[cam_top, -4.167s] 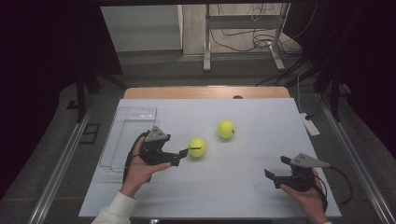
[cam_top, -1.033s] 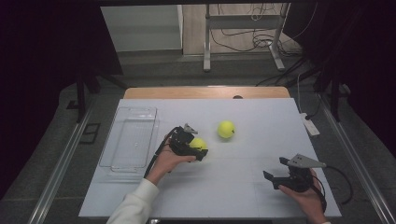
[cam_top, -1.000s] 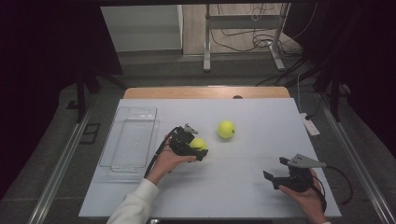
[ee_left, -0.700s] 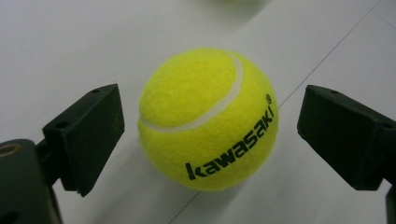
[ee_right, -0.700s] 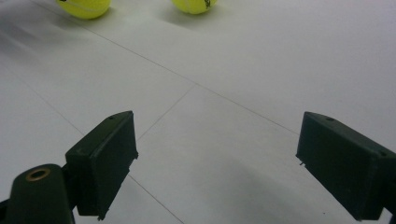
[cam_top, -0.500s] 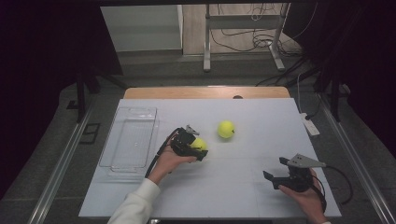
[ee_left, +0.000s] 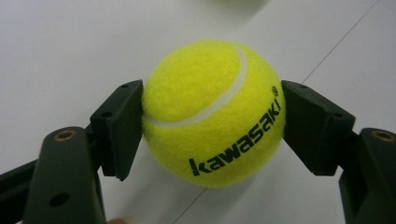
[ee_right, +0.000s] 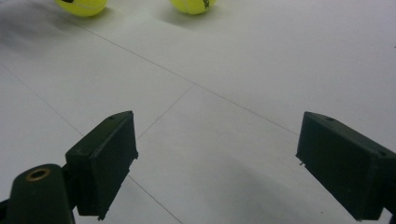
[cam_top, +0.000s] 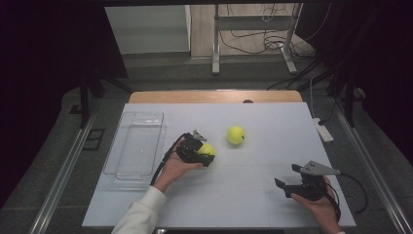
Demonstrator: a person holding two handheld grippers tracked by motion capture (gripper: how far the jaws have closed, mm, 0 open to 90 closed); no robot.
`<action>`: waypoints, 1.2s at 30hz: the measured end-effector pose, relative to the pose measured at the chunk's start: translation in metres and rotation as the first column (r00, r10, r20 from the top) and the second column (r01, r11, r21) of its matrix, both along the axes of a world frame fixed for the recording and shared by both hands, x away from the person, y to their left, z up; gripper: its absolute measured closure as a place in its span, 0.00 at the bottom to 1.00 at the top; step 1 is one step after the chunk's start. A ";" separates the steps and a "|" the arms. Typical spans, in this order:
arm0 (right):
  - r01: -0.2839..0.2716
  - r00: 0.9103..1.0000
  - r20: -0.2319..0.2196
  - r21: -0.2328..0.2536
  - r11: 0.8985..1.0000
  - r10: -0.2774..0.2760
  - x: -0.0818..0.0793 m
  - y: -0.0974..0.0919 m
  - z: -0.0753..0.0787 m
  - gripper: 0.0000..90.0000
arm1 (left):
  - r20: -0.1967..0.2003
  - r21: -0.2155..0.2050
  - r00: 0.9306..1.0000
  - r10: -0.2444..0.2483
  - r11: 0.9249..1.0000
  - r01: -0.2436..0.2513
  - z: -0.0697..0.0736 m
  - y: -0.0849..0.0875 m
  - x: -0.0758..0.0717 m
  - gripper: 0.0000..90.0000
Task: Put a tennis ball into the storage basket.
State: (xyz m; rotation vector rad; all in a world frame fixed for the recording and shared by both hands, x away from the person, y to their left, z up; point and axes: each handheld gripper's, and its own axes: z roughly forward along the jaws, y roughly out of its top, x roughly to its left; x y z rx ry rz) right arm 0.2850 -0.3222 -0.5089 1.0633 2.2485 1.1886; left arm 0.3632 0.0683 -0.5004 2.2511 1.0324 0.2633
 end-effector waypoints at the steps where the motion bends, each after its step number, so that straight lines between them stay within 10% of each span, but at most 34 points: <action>1: 0.000 1.000 0.000 0.000 1.000 0.000 0.000 0.000 0.000 0.14 | 0.006 -0.008 1.000 0.002 1.000 -0.002 0.002 0.001 -0.001 0.30; 36: 0.000 1.000 0.004 -0.001 1.000 0.000 -0.001 0.001 0.001 0.14 | 0.123 -0.150 0.992 0.036 0.989 -0.017 0.042 0.022 -0.019 0.30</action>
